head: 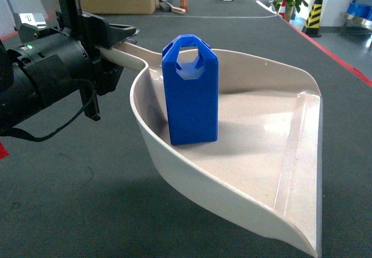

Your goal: Place part in tray to right shelf

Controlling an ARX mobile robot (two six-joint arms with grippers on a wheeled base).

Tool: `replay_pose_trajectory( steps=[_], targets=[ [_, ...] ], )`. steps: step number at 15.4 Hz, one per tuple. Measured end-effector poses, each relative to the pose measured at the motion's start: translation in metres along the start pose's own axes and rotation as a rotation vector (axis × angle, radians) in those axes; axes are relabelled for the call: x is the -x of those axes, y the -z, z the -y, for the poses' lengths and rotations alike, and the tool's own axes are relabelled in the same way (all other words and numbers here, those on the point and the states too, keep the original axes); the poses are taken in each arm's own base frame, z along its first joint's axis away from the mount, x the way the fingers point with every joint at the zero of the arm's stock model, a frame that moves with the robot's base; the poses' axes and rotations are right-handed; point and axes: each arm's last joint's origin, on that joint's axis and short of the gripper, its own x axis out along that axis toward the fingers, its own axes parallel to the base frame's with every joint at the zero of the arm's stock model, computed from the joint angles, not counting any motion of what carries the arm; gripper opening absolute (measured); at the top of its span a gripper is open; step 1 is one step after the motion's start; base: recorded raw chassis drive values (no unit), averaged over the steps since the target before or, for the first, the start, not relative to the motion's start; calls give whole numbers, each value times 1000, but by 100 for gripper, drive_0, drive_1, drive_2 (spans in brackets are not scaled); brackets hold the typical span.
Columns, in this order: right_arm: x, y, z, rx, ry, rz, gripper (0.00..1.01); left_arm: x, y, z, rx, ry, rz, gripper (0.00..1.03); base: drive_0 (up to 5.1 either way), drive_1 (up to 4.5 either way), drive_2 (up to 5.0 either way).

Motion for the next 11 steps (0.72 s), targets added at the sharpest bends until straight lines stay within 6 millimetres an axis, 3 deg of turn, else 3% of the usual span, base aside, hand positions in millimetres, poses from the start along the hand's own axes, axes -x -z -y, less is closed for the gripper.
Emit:
replay_pose_trajectory(
  steps=[11],
  targets=[
    [-1, -1, -1, 27, -4, -3, 98, 0, 0, 0, 1, 1, -3, 12, 0, 0, 0]
  ],
)
